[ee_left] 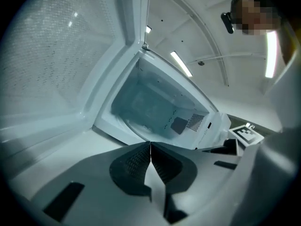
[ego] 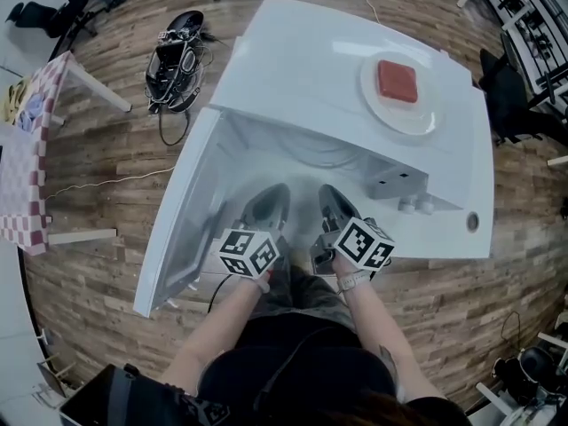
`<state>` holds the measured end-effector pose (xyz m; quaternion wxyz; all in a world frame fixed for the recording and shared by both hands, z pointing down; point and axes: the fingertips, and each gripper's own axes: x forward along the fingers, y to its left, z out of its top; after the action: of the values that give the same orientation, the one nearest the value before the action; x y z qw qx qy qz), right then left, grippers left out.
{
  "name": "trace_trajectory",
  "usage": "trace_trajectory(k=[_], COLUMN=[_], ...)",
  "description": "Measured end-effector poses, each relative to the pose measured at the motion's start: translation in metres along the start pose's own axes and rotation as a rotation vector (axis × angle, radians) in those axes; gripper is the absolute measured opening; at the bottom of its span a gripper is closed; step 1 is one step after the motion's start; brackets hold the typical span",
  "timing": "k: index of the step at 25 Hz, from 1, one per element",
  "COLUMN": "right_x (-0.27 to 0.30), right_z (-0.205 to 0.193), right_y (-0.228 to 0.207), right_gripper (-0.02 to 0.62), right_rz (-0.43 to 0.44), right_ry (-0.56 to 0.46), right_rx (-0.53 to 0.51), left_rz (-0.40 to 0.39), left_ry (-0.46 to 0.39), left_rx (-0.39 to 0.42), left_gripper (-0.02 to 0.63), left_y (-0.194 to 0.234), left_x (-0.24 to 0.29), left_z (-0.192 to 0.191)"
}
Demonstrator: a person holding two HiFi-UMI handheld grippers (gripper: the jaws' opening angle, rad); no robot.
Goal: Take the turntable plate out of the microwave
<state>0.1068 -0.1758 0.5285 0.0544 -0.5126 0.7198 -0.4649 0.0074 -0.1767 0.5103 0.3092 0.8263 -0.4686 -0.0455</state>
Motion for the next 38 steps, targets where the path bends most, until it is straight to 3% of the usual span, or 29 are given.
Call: trace_trajectory(k=[3, 6, 9, 14, 26, 32, 35, 38], right_x=[0.011, 0.022, 0.029, 0.039, 0.052, 0.048, 0.047, 0.045], right_z=[0.003, 0.007, 0.013, 0.018, 0.016, 0.016, 0.016, 0.017], right_y=[-0.001, -0.001, -0.004, -0.007, -0.015, -0.014, -0.015, -0.012], right_gripper=[0.03, 0.092, 0.097, 0.1, 0.078, 0.058, 0.046, 0.044], right_rz=[0.015, 0.047, 0.061, 0.064, 0.021, 0.035, 0.048, 0.058], right_ry=[-0.006, -0.022, -0.052, -0.083, -0.111, -0.138, -0.142, -0.139], right_rx=[0.113, 0.29, 0.464, 0.622, 0.824, 0.812, 0.8, 0.794], left_rz=[-0.019, -0.032, -0.044, -0.052, -0.074, -0.09, -0.1, -0.096], left_ry=[0.005, 0.016, 0.018, 0.015, 0.098, 0.101, 0.119, 0.13], left_rx=[0.042, 0.052, 0.079, 0.112, 0.069, -0.053, -0.132, -0.161], left_gripper=[0.012, 0.013, 0.014, 0.014, 0.015, 0.025, 0.08, 0.104], left_y=[0.002, 0.005, 0.005, 0.007, 0.007, 0.008, 0.008, 0.009], left_x=[0.011, 0.021, 0.029, 0.032, 0.038, 0.042, 0.047, 0.05], left_z=[0.004, 0.006, 0.011, 0.017, 0.007, 0.008, 0.005, 0.004])
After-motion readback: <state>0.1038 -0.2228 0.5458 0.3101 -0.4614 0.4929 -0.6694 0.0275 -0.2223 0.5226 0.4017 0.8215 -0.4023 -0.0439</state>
